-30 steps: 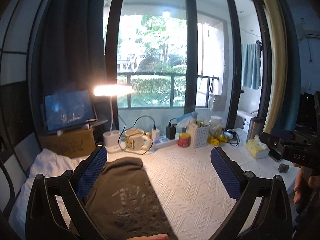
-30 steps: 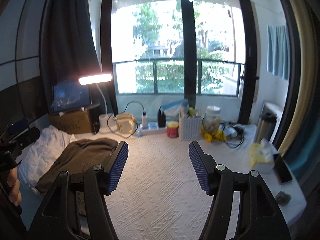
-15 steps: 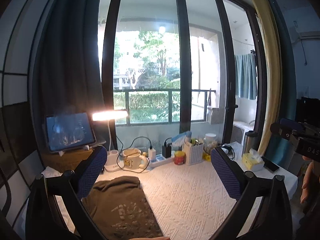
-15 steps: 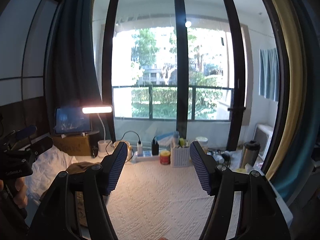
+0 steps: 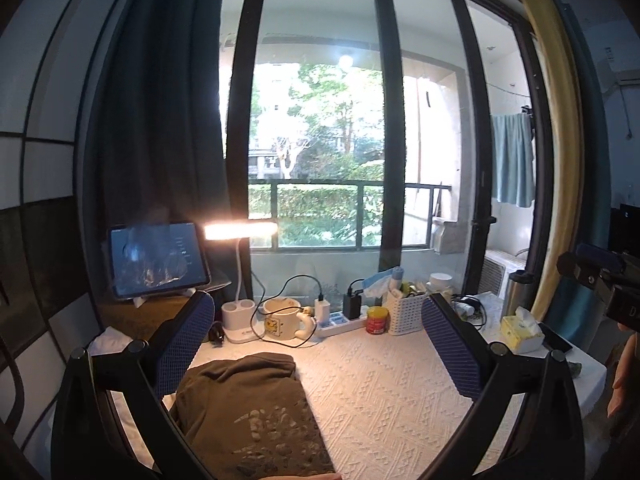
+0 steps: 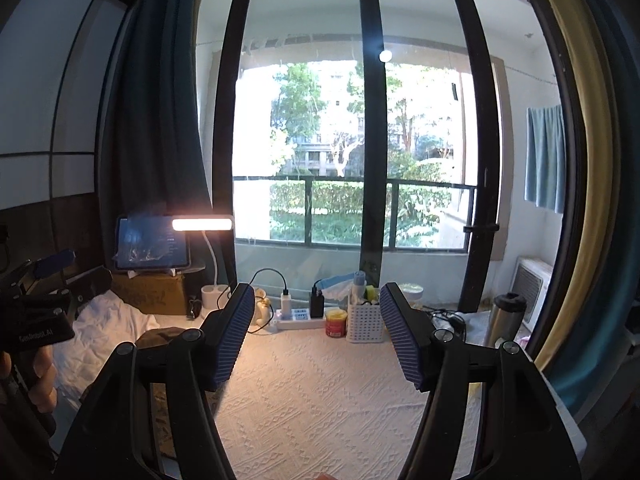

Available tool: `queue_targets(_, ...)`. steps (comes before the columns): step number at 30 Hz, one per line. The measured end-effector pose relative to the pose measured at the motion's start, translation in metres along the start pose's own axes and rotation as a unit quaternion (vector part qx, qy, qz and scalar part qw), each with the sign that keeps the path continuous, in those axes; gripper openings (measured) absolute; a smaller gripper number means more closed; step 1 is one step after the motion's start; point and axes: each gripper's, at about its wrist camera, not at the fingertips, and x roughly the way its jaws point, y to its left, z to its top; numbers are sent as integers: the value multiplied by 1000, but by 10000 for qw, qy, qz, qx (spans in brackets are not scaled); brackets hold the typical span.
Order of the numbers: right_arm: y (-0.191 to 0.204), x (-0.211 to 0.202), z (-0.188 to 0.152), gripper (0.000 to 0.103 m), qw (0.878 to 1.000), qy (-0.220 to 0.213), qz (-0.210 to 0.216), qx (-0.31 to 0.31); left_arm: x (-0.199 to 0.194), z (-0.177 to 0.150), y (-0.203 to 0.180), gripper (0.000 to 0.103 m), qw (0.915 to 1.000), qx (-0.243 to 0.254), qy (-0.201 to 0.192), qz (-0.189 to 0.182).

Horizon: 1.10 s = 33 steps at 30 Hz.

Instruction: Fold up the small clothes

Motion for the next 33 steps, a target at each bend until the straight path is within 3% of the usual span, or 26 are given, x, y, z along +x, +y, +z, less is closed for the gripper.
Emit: queue_targets(33,-3,19,-7,69,9996,274,33,15,9,-5,3,102,9998,-117,153,32)
